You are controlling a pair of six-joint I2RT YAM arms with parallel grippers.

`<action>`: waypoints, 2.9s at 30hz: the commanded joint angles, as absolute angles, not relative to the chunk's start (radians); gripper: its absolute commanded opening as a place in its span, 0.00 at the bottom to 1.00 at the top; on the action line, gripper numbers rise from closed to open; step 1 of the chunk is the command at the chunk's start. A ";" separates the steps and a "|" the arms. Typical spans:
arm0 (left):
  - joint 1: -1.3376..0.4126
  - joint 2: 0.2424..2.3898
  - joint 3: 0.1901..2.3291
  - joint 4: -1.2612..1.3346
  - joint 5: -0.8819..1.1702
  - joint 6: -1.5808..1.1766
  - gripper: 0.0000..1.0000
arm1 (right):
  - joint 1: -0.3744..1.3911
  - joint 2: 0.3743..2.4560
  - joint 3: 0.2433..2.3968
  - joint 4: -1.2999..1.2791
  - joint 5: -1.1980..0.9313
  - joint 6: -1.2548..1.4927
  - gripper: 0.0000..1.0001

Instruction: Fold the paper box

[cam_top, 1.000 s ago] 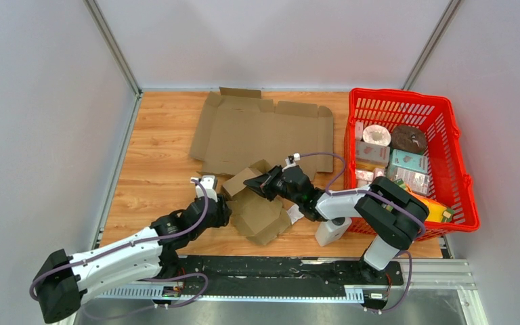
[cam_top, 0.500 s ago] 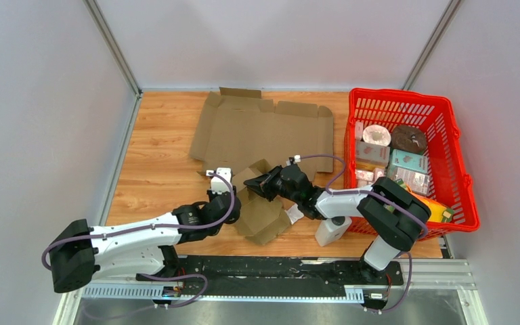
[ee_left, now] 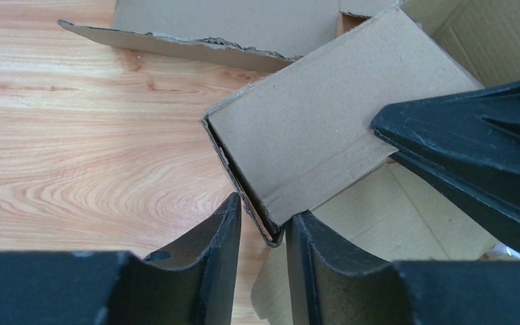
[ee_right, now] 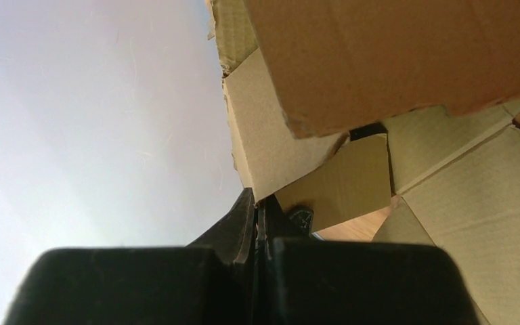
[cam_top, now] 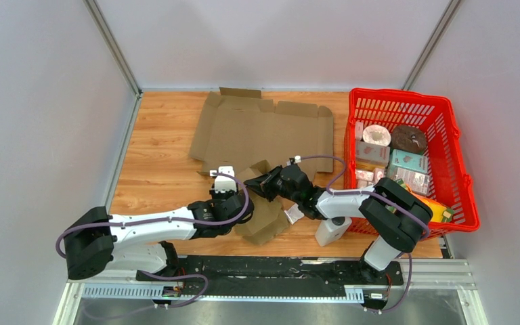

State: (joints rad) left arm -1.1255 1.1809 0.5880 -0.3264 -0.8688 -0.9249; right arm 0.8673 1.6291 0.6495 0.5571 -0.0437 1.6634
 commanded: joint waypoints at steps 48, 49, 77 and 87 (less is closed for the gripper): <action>-1.111 1.190 0.528 -0.305 -0.994 -1.118 0.00 | 0.842 1.348 1.133 -0.419 -0.106 0.466 0.75; -1.111 1.187 0.528 -0.308 -0.994 -1.117 0.00 | 0.841 1.394 1.149 -0.413 -0.126 0.474 0.74; -1.115 1.071 0.400 -0.172 -0.985 -1.108 0.00 | 0.753 1.631 1.006 0.077 -0.383 0.933 0.00; -1.117 1.057 0.400 -0.175 -0.980 -1.104 0.00 | 0.755 1.519 0.971 0.005 -0.275 0.786 0.36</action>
